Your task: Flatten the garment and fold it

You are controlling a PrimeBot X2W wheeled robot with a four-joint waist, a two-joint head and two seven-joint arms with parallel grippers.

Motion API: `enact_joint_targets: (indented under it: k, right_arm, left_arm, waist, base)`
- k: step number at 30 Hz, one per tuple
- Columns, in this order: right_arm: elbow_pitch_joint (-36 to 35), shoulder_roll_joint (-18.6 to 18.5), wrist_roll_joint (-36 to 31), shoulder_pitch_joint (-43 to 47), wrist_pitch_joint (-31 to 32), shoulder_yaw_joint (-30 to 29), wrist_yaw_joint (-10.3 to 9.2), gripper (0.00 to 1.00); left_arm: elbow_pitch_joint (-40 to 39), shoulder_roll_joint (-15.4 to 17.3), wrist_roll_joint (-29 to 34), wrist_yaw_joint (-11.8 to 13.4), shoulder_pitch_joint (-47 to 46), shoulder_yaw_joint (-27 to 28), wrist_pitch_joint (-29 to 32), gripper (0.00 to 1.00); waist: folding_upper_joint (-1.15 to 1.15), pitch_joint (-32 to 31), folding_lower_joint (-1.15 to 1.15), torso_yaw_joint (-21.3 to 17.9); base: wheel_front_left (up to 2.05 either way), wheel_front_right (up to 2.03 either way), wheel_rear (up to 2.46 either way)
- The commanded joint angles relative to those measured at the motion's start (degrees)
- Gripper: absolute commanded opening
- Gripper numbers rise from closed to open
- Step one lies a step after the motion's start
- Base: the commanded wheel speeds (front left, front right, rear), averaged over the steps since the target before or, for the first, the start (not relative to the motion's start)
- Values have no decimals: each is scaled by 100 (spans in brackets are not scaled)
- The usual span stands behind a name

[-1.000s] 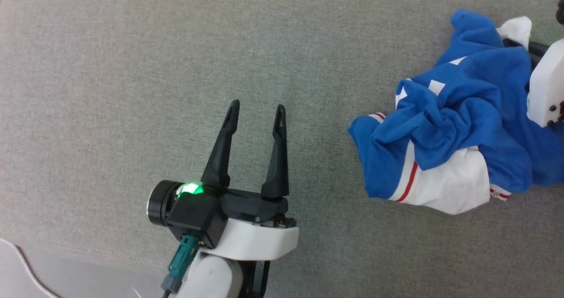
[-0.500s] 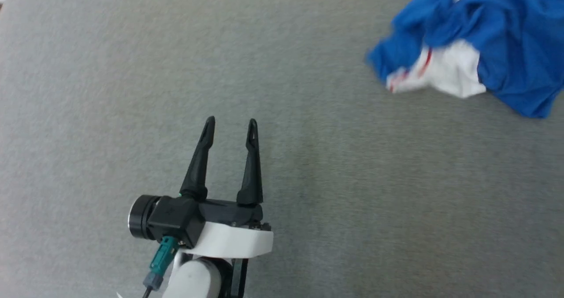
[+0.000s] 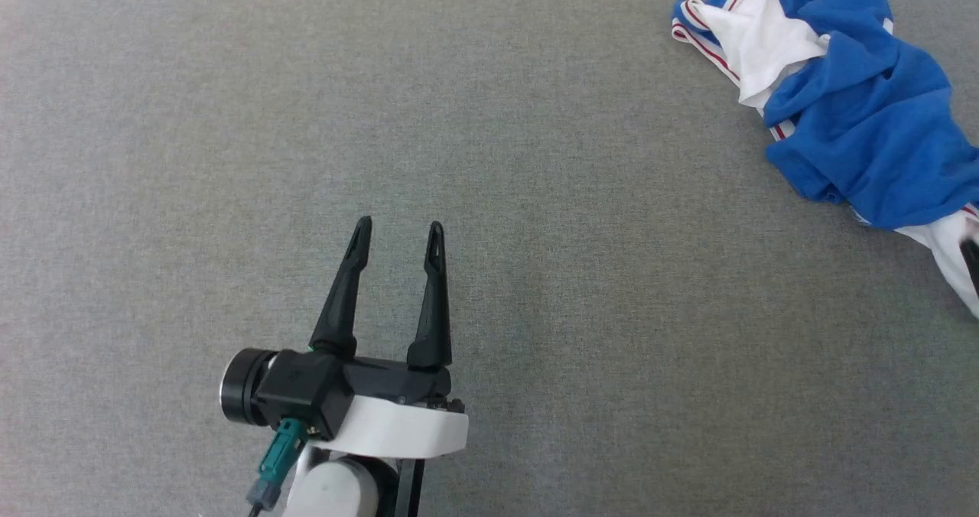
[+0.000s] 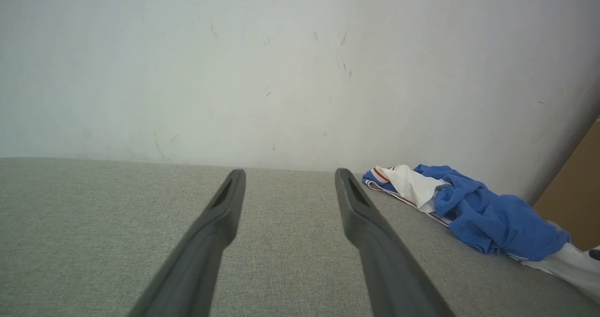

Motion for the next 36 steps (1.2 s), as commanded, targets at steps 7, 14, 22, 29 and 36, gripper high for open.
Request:
enact_joint_targets:
  k: [7, 14, 22, 29, 36]
  right_arm:
    - [-1255, -249, -76, -775, 145, 100, -6, 100]
    - [-1185, -306, -319, -1509, 1260, 569, -6, 100]
    - [107, -209, -933, -1999, 1943, 978, -6, 100]
    - [567, -248, -952, -2142, 2050, 1404, -6, 0]
    - [-225, -49, -284, -2439, 1582, 1927, -6, 0]
  left_arm:
    - [-40, -14, 20, -20, -22, -19, -27, 100]
    - [-118, -18, -50, 57, -159, -177, -27, 100]
    - [-179, -19, -157, 238, -365, -389, -27, 100]
    - [-178, -20, -159, 324, -440, -454, -27, 100]
    - [-73, -20, -149, 275, -404, -340, -27, 100]
  waist:
    - [0, 63, 1, 137]
    - [0, 412, 1, 398]
    - [0, 725, 1, 760]
    - [0, 766, 1, 821]
    - [0, 448, 1, 604]
  base:
    - [0, 0, 0]
    - [0, 0, 0]
    - [0, 0, 0]
    - [0, 0, 0]
    - [0, 0, 0]
